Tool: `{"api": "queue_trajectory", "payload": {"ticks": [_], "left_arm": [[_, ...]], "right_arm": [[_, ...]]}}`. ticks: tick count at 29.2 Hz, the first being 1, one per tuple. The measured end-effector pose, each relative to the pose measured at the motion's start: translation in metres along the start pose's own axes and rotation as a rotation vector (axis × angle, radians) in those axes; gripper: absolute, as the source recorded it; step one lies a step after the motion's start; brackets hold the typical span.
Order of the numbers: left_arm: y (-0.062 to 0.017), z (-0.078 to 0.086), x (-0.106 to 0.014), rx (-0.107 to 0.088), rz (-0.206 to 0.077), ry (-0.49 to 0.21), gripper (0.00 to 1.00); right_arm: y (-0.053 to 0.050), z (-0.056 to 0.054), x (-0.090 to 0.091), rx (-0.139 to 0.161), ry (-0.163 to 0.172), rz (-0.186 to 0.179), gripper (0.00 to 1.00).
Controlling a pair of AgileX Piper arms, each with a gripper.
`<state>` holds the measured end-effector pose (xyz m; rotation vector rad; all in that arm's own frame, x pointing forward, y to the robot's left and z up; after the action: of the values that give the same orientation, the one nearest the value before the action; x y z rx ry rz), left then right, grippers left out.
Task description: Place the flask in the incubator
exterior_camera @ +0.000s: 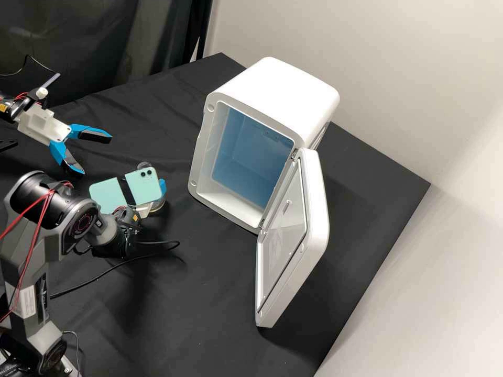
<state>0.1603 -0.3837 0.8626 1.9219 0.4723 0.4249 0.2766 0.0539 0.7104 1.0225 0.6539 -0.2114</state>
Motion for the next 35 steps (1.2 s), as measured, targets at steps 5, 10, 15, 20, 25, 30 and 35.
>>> {"api": "queue_trajectory", "payload": {"ticks": [5, 10, 15, 20, 25, 30, 35], "left_arm": [[0.0, 0.0, 0.0, 0.0, 0.0, 0.0, 1.0], [0.0008, 0.0, -0.001, 0.0, 0.006, -0.002, 1.0], [0.0015, 0.0, -0.001, -0.004, 0.01, -0.001, 1.0], [0.0013, 0.001, -0.001, -0.003, 0.01, -0.003, 1.0], [0.0022, 0.002, -0.002, -0.001, 0.016, -0.012, 1.0], [0.0031, 0.002, -0.003, -0.001, 0.023, -0.014, 1.0], [0.0048, 0.003, -0.005, -0.005, 0.036, -0.016, 1.0]], "right_arm": [[0.009, 0.001, -0.006, -0.004, -0.009, 0.035, 0.0], [0.011, 0.003, -0.011, -0.002, -0.016, 0.049, 0.0], [0.011, 0.005, -0.012, 0.003, -0.024, 0.055, 0.0], [0.015, 0.009, -0.016, 0.008, -0.037, 0.071, 0.0], [0.023, 0.011, -0.021, 0.02, -0.047, 0.108, 0.0], [0.03, 0.014, -0.026, 0.048, -0.056, 0.141, 0.0], [0.033, 0.014, -0.028, 0.053, -0.05, 0.163, 0.0]]}}
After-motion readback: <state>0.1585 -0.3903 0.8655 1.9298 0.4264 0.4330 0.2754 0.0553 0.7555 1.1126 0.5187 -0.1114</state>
